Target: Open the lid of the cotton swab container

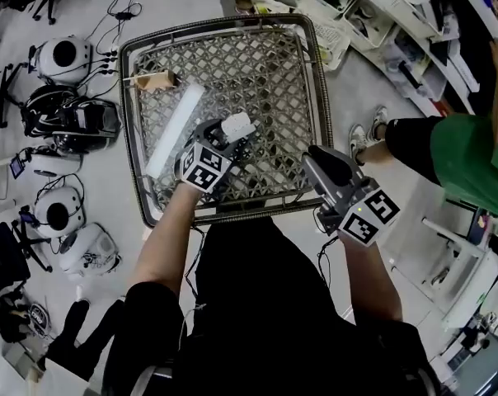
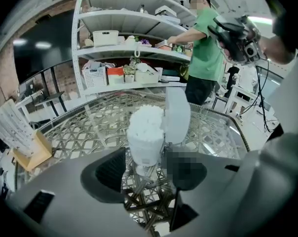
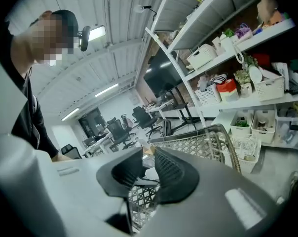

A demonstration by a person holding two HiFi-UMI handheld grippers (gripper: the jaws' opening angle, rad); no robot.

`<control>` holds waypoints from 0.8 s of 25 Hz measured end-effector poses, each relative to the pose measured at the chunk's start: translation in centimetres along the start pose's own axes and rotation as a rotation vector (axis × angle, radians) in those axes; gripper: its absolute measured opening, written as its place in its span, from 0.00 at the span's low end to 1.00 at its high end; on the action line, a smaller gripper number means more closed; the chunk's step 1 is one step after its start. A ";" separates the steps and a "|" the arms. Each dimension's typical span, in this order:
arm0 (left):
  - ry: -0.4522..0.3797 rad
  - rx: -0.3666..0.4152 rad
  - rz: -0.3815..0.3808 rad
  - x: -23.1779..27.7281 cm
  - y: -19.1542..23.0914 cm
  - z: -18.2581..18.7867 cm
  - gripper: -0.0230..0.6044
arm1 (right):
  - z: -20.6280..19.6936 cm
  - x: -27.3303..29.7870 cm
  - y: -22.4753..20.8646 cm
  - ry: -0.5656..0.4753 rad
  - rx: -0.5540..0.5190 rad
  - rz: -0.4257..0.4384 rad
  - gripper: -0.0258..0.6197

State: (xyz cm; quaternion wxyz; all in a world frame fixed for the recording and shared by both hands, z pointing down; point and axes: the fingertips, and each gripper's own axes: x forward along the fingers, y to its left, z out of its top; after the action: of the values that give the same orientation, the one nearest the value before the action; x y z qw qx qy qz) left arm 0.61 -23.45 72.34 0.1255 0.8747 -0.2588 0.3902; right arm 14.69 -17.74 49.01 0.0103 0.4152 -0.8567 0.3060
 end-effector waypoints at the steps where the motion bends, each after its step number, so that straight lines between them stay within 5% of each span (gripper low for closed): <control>1: -0.001 -0.022 0.015 -0.6 0.2 -0.1 0.40 | 0.5 -0.1 0.2 -0.006 -0.004 0.000 0.18; 7: -0.040 -0.159 0.116 -6.7 0.7 1.3 0.40 | 3.9 -0.7 0.9 -0.036 -0.031 0.014 0.14; 12: -0.136 -0.142 0.141 -14.1 0.5 4.6 0.40 | 7.5 0.0 1.3 -0.091 -0.085 -0.005 0.14; 17: -0.293 -0.221 0.234 -20.8 3.4 9.5 0.14 | 10.8 1.0 1.2 -0.153 -0.123 -0.060 0.10; 20: -0.380 -0.221 0.244 -23.5 4.0 12.9 0.11 | 12.5 0.6 1.4 -0.177 -0.139 -0.080 0.06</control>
State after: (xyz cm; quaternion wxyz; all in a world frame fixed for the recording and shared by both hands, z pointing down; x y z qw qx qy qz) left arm -6.84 -23.94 46.25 0.1215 0.8756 -0.4224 0.2005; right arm 16.24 -24.18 38.32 -0.0246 0.4727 -0.8561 0.2074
